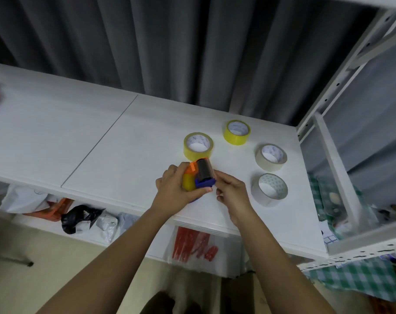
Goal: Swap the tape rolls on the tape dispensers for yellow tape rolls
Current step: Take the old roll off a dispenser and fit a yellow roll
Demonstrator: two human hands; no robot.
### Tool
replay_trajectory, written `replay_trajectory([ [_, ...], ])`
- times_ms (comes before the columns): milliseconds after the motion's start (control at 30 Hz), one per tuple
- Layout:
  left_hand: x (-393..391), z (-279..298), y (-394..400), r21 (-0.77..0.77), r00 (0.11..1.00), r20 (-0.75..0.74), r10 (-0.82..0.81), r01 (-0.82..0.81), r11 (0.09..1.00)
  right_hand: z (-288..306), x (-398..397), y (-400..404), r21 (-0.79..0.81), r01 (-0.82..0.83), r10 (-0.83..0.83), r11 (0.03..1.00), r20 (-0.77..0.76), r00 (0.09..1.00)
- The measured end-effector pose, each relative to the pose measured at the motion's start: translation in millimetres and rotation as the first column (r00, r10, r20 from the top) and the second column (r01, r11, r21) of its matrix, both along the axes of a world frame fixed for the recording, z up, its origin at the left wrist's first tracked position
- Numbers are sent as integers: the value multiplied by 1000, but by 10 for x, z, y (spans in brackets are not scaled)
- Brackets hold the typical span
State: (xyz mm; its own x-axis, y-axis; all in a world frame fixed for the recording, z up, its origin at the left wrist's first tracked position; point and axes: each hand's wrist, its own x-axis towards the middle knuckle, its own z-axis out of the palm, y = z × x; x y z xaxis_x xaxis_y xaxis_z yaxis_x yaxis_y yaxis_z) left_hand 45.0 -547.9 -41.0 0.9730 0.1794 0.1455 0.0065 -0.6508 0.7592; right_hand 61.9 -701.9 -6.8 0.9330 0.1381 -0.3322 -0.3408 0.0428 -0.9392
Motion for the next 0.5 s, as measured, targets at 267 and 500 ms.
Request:
replay_trajectory([
  [267, -18, 25, -11, 23, 1000, -12, -5, 5, 1000, -23, -81, -69, 63, 87, -98, 994, 199, 975],
  [500, 25, -10, -3, 27, 1000, -16, 13, -12, 1000, -218, -131, 28, 78, 69, -81, 995, 149, 986],
])
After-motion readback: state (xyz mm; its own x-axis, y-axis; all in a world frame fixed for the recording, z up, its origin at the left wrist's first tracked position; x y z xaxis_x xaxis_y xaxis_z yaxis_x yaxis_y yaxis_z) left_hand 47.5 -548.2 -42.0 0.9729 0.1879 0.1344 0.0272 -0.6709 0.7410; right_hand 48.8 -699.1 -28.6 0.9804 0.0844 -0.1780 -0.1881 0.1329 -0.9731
